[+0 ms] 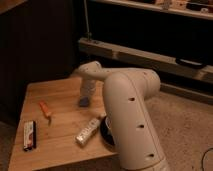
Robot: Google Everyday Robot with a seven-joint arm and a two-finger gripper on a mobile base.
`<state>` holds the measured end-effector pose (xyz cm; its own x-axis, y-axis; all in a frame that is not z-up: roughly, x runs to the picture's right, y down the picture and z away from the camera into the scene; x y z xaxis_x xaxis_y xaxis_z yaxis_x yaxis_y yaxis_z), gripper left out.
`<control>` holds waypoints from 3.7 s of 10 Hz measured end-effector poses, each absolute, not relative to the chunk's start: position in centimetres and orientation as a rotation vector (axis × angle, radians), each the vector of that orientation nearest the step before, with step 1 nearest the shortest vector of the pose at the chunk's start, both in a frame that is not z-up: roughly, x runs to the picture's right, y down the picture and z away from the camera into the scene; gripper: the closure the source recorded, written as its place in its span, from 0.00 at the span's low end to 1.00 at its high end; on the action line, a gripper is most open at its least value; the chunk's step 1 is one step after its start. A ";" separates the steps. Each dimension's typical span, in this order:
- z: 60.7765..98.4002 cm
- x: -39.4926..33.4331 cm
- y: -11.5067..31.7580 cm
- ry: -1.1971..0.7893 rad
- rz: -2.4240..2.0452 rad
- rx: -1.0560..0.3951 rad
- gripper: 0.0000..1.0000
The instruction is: Wipe the white sponge on the table
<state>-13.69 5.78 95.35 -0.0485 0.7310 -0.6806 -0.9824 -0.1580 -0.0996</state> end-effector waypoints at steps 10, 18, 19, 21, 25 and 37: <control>92.3 -25.5 4.7 0.343 1.334 -0.762 1.00; 85.2 -22.9 13.1 0.333 1.301 -0.899 1.00; 84.6 -22.4 13.9 0.338 1.312 -0.912 1.00; 83.9 -21.4 15.2 0.358 1.332 -0.930 1.00; 83.5 -18.3 16.9 0.410 1.402 -0.938 1.00; 90.9 -7.7 11.7 0.423 1.708 -0.851 1.00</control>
<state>-7.74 11.69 90.90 -0.1135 0.6808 -0.7236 -0.9397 -0.3100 -0.1443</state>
